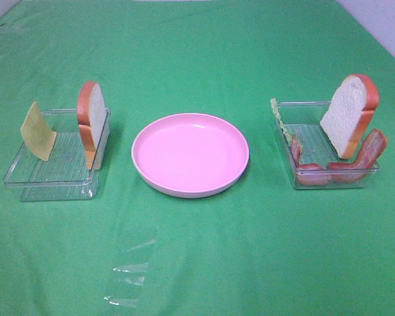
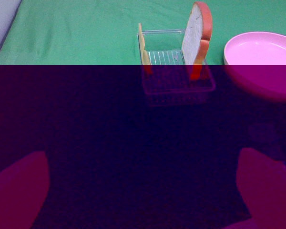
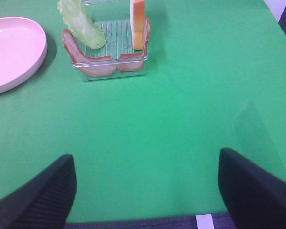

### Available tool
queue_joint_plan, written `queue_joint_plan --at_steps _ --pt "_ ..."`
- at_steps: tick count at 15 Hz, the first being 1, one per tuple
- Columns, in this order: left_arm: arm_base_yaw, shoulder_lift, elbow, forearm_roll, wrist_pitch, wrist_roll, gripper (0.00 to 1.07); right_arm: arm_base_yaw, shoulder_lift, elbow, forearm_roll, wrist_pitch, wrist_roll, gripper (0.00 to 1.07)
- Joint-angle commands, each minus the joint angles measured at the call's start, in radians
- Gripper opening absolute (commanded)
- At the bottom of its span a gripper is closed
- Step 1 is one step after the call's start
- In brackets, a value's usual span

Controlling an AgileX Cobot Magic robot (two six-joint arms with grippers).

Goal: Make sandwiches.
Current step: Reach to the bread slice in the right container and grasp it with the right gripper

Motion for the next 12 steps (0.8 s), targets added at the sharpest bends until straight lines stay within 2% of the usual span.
queue_joint_plan --at_steps 1,9,11,12 --pt "-0.002 -0.001 0.001 0.002 -0.004 0.002 1.0 0.002 -0.033 0.003 0.0 -0.003 -0.016 0.79" --pt "-0.002 -0.001 0.001 0.002 -0.004 0.002 1.0 0.002 -0.005 -0.004 0.013 -0.001 -0.027 0.79" --pt "-0.002 -0.001 0.001 0.002 -0.004 0.002 1.0 0.002 0.141 -0.027 0.071 -0.018 -0.027 0.78" --pt "-0.002 -0.001 0.001 0.002 -0.004 0.002 1.0 0.002 0.281 -0.056 0.083 -0.046 -0.027 0.78"
